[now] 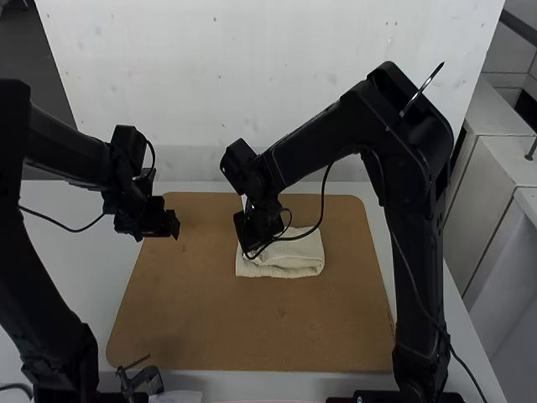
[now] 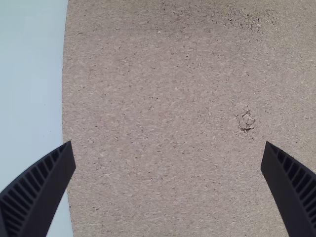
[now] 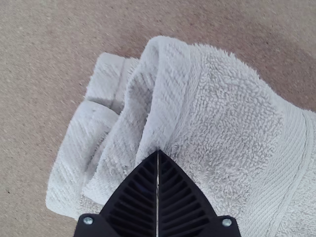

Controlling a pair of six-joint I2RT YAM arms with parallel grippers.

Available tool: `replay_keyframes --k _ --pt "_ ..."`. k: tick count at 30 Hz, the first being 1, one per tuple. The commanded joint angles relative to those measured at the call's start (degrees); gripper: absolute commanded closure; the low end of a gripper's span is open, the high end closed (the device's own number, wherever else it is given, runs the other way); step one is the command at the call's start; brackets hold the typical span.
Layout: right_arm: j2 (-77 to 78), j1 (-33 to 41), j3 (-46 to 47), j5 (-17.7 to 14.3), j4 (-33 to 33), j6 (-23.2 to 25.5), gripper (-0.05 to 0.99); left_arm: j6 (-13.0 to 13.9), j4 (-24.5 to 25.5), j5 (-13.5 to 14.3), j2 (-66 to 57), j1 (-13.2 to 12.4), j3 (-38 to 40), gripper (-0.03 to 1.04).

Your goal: Fold the towel.

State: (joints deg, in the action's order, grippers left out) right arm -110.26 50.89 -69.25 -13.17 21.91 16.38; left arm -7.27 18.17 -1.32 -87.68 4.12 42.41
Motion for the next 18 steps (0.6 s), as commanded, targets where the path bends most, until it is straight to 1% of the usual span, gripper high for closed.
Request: replay_keyframes --k 1,5,7,11,18 --pt "-0.7 1.8 -2.3 -0.3 -1.2 0.8 0.92 0.9 -0.3 -0.1 0.9 -0.4 -0.4 0.04" --pt "-1.4 2.6 -2.6 -0.1 -2.2 1.3 0.92 0.9 -0.4 -0.2 0.9 -0.6 -0.4 0.04" --pt "-1.8 2.9 -3.0 0.7 -2.1 1.4 0.92 0.9 -0.4 -0.3 0.9 -0.7 -0.4 0.04" --pt "-2.1 3.2 -3.1 1.2 -2.0 1.7 0.92 0.9 -0.5 -0.3 0.7 -0.7 -0.4 0.04" --pt "0.4 2.5 -3.3 1.0 -2.5 1.9 0.92 0.9 -0.7 -0.3 0.7 -0.8 -0.4 0.04"
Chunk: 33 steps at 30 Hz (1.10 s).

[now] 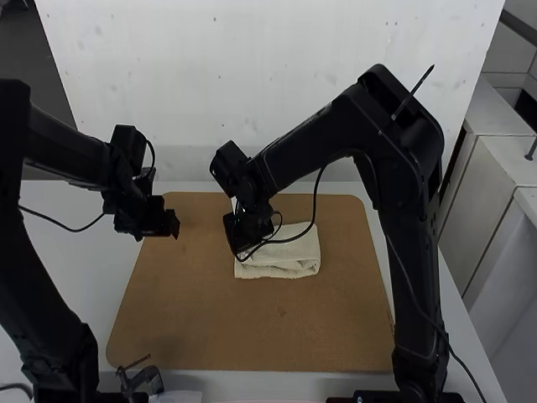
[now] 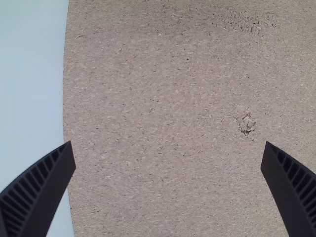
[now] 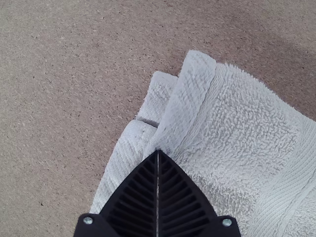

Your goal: Fold the towel.

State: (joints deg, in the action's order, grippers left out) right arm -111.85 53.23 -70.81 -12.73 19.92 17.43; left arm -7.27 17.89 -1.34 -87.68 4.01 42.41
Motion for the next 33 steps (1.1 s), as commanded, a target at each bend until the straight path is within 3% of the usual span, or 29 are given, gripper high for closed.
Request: replay_keyframes --k 1,4,7,9,11,16,25,33 --pt "3.0 -0.1 -2.0 0.5 -0.5 0.9 0.91 1.0 -0.4 -0.3 0.8 -0.8 -0.4 0.04" --pt "7.0 -2.0 -2.3 0.6 -0.5 0.5 0.57 1.4 -0.4 -0.4 1.6 -1.1 -0.3 0.04" --pt "10.5 -3.9 -2.4 0.7 -0.2 0.2 0.35 1.5 -0.4 -0.5 2.6 -1.0 0.0 0.04" --pt "11.7 -5.8 -2.1 0.5 -0.2 0.0 0.09 1.6 -0.4 -0.6 3.1 -0.8 0.3 0.04" --pt "12.8 -8.1 -1.0 0.6 -0.4 -0.9 -0.02 1.6 -0.4 -0.6 3.6 -0.6 0.5 0.04" --pt "15.9 -15.2 4.7 0.4 -2.7 -1.7 -0.03 1.5 -0.4 -0.6 3.7 -0.4 0.5 0.04" --pt "27.7 -30.9 22.6 1.9 -15.5 -7.6 -0.03 1.4 -0.4 -0.6 4.4 0.1 -0.2 0.04" --pt "44.0 -44.8 34.2 8.8 -21.6 -9.3 -0.03 0.9 -1.1 -0.3 4.6 1.6 -0.2 0.04"
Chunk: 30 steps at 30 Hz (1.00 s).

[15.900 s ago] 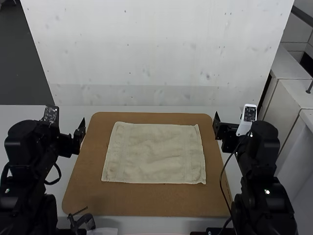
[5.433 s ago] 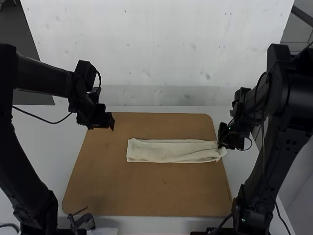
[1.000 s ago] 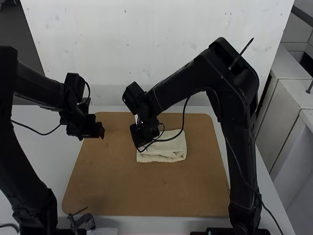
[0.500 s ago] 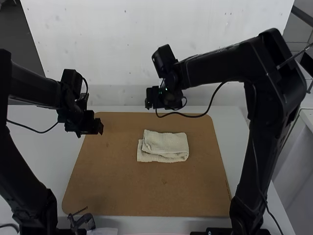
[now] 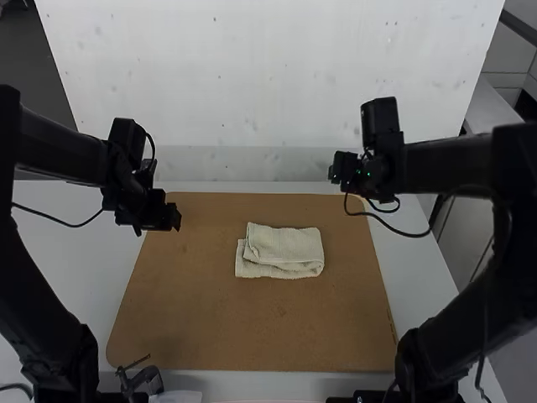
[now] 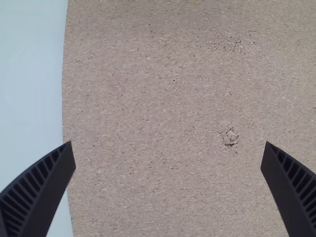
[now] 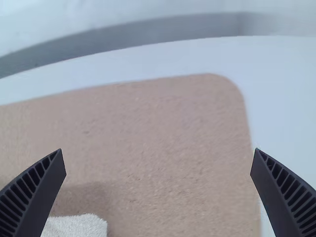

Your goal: Fold the towel.

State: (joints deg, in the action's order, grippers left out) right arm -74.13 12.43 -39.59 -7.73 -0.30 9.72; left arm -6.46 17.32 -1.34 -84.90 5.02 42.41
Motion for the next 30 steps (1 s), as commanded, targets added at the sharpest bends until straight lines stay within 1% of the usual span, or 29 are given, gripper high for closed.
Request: replay_keyframes --k 1,3,6,8,12,15,21,26,30 --pt "8.6 -5.5 4.3 4.8 -2.2 -1.5 -0.03 0.1 -0.5 -0.3 1.8 0.6 -0.4 0.04" --pt "12.7 -7.4 6.5 6.4 -3.1 -1.5 -0.03 0.2 -0.8 -0.2 1.8 0.6 -0.5 0.04" --pt "19.0 -7.8 9.5 6.4 -3.2 -1.5 -0.03 0.1 -0.7 -0.2 2.0 0.4 -0.6 0.04" --pt "24.3 -7.8 11.7 5.5 -3.2 -1.3 -0.03 0.1 -0.8 -0.1 3.2 0.4 -1.3 0.04" --pt "36.2 -8.8 16.2 2.6 -3.2 -1.7 -0.03 0.3 -1.3 -0.2 6.3 0.4 -3.0 0.04" --pt "42.7 -10.5 19.1 2.3 -3.2 -3.2 -0.03 0.7 -2.5 -0.1 9.0 0.5 -4.1 0.04" --pt "55.5 -12.2 24.7 2.8 -2.6 -4.8 -0.03 0.6 -2.7 -0.7 11.8 0.6 -4.4 0.04" --pt "65.6 -12.2 28.4 5.2 -1.5 -5.7 -0.03 0.3 -3.0 -0.8 13.4 0.6 -4.7 0.04" --pt "67.1 -11.9 29.1 6.4 -0.8 -5.7 -0.03 -0.2 -3.3 -0.8 14.9 0.6 -5.0 0.04"
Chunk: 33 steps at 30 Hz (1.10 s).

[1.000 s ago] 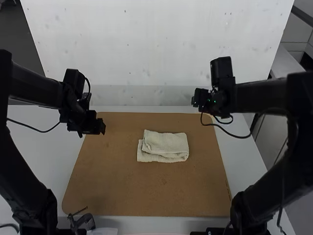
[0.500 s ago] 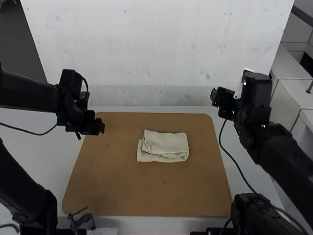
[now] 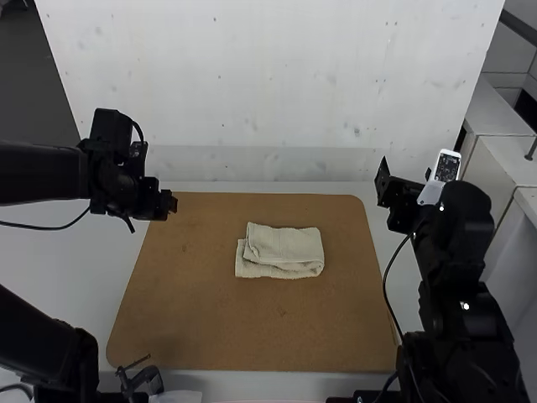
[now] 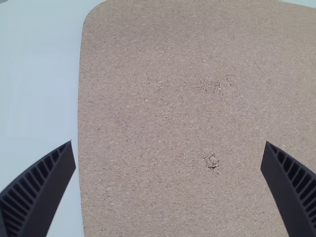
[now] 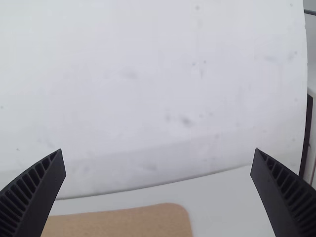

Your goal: Fold the towel.

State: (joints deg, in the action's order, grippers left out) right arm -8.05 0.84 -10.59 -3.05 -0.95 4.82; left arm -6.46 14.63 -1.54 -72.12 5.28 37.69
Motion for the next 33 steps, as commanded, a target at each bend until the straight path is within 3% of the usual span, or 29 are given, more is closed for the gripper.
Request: replay_keyframes --k 1,11,20,29,33 --pt "1.5 -0.4 0.5 1.9 -0.4 -0.8 -0.03 -0.3 -0.8 -0.8 2.7 0.3 -0.7 0.04" --pt "6.1 -0.4 2.2 3.6 -0.6 -0.8 -0.03 -0.2 -7.3 -2.4 13.3 0.3 -7.8 0.04" --pt "8.3 -0.4 2.3 3.5 -0.2 -0.7 -0.03 0.1 -10.1 -0.6 32.2 -0.8 -16.5 0.04" --pt "8.3 -0.4 2.6 3.0 -0.5 -0.7 -0.03 0.7 -10.3 3.5 57.1 -0.5 -24.9 0.06" --pt "8.3 -0.5 3.2 3.0 -1.9 -0.7 -0.03 2.3 -10.3 4.5 62.5 -0.5 -27.3 0.06"
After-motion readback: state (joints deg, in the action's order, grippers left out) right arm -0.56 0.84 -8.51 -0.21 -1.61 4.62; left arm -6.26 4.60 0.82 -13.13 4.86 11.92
